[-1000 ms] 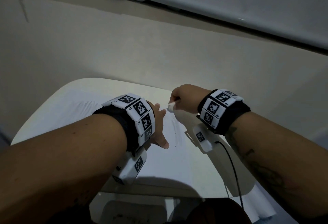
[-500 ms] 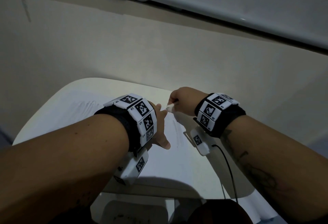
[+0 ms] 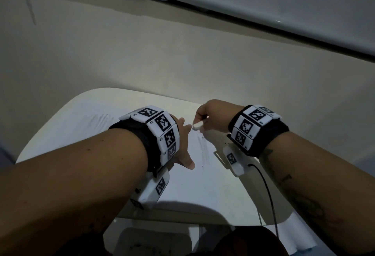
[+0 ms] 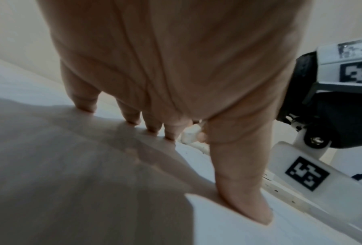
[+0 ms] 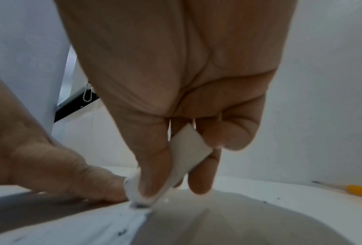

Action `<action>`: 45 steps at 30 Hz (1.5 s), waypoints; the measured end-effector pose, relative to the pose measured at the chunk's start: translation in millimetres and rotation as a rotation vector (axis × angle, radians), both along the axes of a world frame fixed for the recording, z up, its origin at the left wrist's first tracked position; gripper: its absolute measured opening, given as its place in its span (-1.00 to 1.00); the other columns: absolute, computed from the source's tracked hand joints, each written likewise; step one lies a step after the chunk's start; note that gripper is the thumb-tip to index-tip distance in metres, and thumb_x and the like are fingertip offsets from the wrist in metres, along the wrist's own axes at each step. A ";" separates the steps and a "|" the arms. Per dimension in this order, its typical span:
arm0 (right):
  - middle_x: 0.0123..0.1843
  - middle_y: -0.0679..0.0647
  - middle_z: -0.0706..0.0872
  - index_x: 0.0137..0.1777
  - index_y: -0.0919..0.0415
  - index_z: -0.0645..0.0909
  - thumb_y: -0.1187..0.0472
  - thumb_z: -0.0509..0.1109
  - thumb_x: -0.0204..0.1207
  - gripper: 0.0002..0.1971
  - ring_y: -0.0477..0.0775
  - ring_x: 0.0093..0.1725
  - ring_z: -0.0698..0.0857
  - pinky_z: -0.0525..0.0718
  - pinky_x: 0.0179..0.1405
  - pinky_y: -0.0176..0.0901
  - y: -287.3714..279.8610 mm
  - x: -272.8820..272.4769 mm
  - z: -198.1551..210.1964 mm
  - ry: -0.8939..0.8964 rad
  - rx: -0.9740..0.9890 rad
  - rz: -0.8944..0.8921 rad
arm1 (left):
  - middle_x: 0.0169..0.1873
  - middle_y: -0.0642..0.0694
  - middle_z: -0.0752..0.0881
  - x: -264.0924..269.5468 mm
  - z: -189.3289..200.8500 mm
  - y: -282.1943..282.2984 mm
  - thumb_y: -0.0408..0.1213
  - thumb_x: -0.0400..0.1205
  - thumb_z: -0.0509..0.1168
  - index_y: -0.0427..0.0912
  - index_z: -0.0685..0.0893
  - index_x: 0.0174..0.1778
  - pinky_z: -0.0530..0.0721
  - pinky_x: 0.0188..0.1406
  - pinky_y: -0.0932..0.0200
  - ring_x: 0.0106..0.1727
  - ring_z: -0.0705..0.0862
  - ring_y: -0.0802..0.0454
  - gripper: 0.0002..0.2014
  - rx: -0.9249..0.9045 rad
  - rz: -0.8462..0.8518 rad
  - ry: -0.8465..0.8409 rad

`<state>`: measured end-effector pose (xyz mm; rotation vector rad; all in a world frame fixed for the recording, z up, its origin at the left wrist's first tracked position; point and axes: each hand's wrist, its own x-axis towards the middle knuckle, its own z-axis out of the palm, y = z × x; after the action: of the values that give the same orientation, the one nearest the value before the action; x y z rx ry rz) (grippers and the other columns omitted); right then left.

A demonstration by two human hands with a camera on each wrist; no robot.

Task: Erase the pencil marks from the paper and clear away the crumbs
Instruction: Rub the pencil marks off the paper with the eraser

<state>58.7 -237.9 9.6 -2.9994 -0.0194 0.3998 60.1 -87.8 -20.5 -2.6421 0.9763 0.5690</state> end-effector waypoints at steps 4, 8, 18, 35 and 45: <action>-0.07 -0.10 0.75 -0.06 -0.01 0.71 0.14 0.55 0.50 -0.91 -0.01 -0.07 0.68 0.60 -0.04 -0.20 -5.9 -2.4 13.7 0.108 -0.097 0.013 | 0.73 -0.14 -0.16 1.7 -1.7 -1.2 0.44 0.46 0.28 -0.07 -0.19 0.74 0.03 0.62 -0.27 0.73 -0.06 -0.21 0.14 0.009 0.000 -0.005; 0.06 -0.03 0.78 0.14 0.10 0.75 0.06 0.51 0.53 -0.77 0.02 0.08 0.72 0.66 0.17 -0.09 2.2 2.6 11.5 -0.049 -0.025 -0.008 | 0.74 -0.13 -0.11 0.7 0.3 0.1 0.45 0.46 0.28 -0.07 -0.14 0.75 0.08 0.61 -0.25 0.73 -0.01 -0.20 0.13 0.001 -0.011 -0.014; -0.03 -0.07 0.81 0.02 0.07 0.78 0.01 0.56 0.49 -0.80 -0.07 -0.13 0.69 0.60 -0.17 -0.26 -9.9 -13.4 12.5 0.060 -0.035 -0.040 | 0.74 -0.13 -0.13 4.5 -3.5 -0.5 0.48 0.42 0.29 -0.05 -0.16 0.74 0.08 0.61 -0.27 0.73 -0.02 -0.22 0.16 -0.003 -0.002 -0.006; 0.00 -0.13 0.66 0.17 0.05 0.74 0.10 0.51 0.55 -0.78 -0.05 0.09 0.67 0.48 -0.01 -0.25 -12.0 -15.3 18.5 -0.063 0.026 -0.080 | 0.73 -0.13 -0.06 2.1 1.9 -1.3 0.45 0.39 0.36 0.02 -0.10 0.74 0.15 0.59 -0.24 0.72 0.03 -0.19 0.16 -0.026 0.012 0.028; -0.19 -0.24 0.70 0.05 -0.08 0.79 0.08 0.59 0.45 -0.82 -0.18 -0.27 0.64 0.58 -0.23 -0.28 -6.8 -30.5 3.1 0.076 -0.004 -0.029 | 0.52 -0.11 0.37 0.6 7.6 -9.8 0.52 0.26 0.38 0.05 0.13 0.68 0.43 0.15 -0.07 0.47 0.45 -0.17 0.14 0.006 -0.001 -0.009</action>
<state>28.3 -244.7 12.8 -2.9821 0.0314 0.5106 60.8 -97.6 -12.9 -2.6365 0.9721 0.5584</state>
